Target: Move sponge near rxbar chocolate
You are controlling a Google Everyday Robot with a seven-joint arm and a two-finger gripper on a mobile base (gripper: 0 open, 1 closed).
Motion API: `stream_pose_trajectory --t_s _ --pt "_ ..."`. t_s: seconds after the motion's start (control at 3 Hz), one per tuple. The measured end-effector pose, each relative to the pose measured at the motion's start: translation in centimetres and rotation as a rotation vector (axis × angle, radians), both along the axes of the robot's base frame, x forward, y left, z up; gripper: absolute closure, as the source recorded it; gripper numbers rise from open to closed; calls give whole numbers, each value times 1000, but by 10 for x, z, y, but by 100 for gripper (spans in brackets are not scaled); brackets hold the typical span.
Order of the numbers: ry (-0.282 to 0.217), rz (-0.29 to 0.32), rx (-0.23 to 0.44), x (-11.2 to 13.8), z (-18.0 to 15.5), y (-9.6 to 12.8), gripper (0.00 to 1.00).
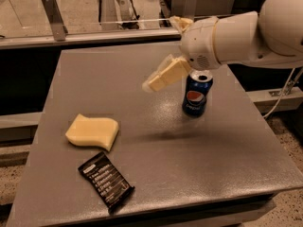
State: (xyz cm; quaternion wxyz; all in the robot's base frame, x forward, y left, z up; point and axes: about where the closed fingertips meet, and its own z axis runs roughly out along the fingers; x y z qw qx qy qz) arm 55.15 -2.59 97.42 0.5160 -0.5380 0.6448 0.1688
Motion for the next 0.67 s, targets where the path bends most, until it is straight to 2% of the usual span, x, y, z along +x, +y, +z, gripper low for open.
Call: stream_pose_trajectory --t_s 0.33,0.67 --pt "-70 -46 121 25 11 -22 0" --pt "-152 -50 216 49 37 -25 0"
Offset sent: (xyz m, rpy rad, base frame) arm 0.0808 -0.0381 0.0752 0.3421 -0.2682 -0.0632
